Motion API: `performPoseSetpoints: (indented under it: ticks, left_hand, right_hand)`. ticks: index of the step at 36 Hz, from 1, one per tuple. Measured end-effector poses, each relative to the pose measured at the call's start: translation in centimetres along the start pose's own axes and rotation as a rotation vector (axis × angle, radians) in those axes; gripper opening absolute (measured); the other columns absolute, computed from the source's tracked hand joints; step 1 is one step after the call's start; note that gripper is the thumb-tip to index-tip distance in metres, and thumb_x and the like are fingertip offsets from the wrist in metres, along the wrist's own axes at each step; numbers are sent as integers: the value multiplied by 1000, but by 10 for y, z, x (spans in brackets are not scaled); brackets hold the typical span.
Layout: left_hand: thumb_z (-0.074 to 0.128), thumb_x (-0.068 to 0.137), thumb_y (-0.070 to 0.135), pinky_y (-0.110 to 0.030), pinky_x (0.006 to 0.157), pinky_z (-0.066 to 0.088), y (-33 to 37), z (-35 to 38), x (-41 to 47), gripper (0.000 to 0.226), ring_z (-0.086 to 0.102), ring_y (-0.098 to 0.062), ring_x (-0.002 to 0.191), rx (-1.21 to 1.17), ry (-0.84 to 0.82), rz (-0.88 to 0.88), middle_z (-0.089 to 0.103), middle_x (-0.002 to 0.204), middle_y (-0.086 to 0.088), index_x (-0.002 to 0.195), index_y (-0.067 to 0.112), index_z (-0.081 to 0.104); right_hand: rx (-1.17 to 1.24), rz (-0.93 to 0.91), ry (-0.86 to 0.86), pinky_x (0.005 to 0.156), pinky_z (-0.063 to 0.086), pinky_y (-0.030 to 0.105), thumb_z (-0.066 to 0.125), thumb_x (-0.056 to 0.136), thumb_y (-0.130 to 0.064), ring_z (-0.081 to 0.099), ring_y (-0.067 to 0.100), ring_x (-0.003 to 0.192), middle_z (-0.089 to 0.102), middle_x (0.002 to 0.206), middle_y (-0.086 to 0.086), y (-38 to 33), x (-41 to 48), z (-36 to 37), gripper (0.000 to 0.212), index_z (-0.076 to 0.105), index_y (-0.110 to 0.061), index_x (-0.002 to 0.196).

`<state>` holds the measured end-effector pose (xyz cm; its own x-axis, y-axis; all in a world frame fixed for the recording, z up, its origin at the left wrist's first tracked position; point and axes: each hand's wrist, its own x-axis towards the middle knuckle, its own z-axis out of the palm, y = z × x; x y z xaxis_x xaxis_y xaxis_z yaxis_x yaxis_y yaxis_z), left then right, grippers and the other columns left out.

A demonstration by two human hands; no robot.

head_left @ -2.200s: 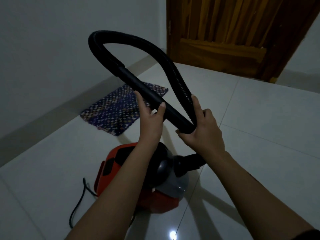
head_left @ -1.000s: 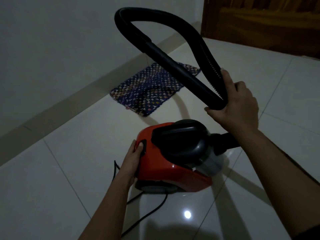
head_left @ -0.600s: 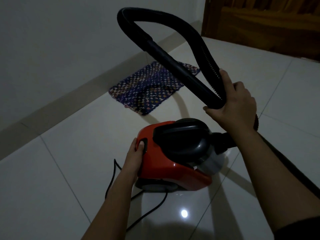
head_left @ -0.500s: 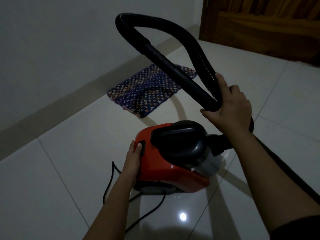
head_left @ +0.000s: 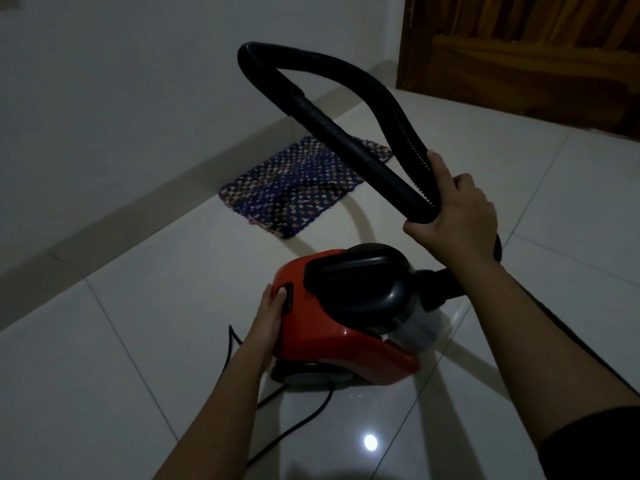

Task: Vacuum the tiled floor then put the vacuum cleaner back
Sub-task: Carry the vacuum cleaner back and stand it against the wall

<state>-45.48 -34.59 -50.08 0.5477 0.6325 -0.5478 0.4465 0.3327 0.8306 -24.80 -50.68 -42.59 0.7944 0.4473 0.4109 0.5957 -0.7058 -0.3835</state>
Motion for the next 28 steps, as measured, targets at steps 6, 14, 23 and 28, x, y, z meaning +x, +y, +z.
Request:
performPoseSetpoints:
  ticks: [6, 14, 23, 28]
  left_hand:
    - [45, 100, 26, -30, 101, 35, 40, -2, 11, 50, 43, -25, 133, 193, 104, 202, 40, 150, -13, 146, 9, 36]
    - [65, 81, 51, -34, 105, 44, 64, 56, -12, 48, 56, -5, 116, 611, -209, 680, 63, 123, 13, 128, 42, 56]
    - [77, 72, 37, -38, 103, 46, 68, 57, -23, 44, 59, -6, 113, 652, -223, 608, 67, 119, 13, 115, 39, 67]
    - [79, 74, 26, -40, 103, 47, 84, 63, -67, 45, 59, -8, 115, 663, -240, 420, 68, 119, 9, 117, 31, 67]
  right_hand:
    - [3, -11, 6, 76, 39, 36, 71, 70, -34, 52, 33, 89, 52, 108, 16, 4, -1, 0, 96, 20, -32, 152]
    - [48, 14, -44, 78, 40, 37, 70, 71, -35, 52, 33, 94, 50, 112, 15, 17, 9, -2, 98, 16, -33, 152]
    - [117, 19, -68, 68, 38, 30, 73, 70, -36, 55, 29, 88, 53, 107, 11, 16, 4, -8, 96, 20, -36, 150]
    - [200, 87, -170, 67, 43, 30, 75, 71, -34, 58, 29, 90, 56, 107, 10, 11, 13, -56, 93, 25, -30, 150]
